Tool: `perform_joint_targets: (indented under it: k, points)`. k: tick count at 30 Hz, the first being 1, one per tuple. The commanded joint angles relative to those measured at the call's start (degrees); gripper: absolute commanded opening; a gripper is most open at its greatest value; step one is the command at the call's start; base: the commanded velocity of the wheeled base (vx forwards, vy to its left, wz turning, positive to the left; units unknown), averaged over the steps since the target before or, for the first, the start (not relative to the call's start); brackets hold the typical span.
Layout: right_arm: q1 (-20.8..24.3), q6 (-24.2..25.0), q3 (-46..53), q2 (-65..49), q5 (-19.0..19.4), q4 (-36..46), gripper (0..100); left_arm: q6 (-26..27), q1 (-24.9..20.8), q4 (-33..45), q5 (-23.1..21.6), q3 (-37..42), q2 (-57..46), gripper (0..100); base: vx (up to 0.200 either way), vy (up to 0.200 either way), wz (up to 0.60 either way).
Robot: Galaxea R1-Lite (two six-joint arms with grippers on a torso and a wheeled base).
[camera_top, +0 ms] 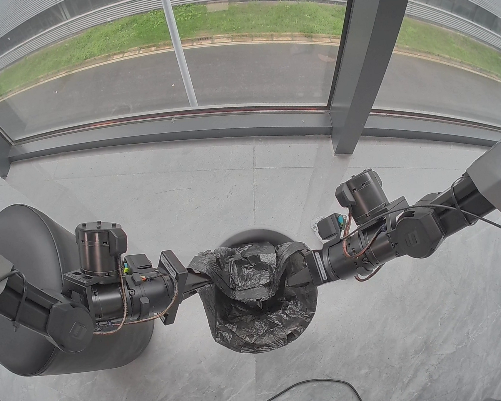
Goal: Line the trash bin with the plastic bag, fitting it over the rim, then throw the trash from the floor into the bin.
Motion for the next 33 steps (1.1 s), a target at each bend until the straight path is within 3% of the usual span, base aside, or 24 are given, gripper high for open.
perform_joint_targets:
  k: [1, 21, 29, 33]
  points:
    - [-0.1, -0.1, 1.7, -0.5, 0.0, 0.0, 0, 0.1, 0.1, 0.1, 0.5, -0.3, 1.9, 0, 0.0, 0.0, 0.0]
    - [-1.5, -2.4, 5.4, 1.3, -1.7, -0.5, 0, 0.1, 1.5, 0.1, 0.5, -2.1, 6.3, 0, 0.0, 0.0, 0.0]
    - [-1.9, -1.9, 6.4, 5.2, -7.2, -10.3, 0, 0.2, 1.5, -0.1, 0.5, -2.3, 7.1, 0, 0.0, 0.0, 0.0]
    - [-1.9, -2.3, 7.0, 5.2, -7.2, -10.5, 0, 0.2, 1.5, -0.1, 0.5, -2.5, 7.2, 0, 0.0, 0.0, 0.0]
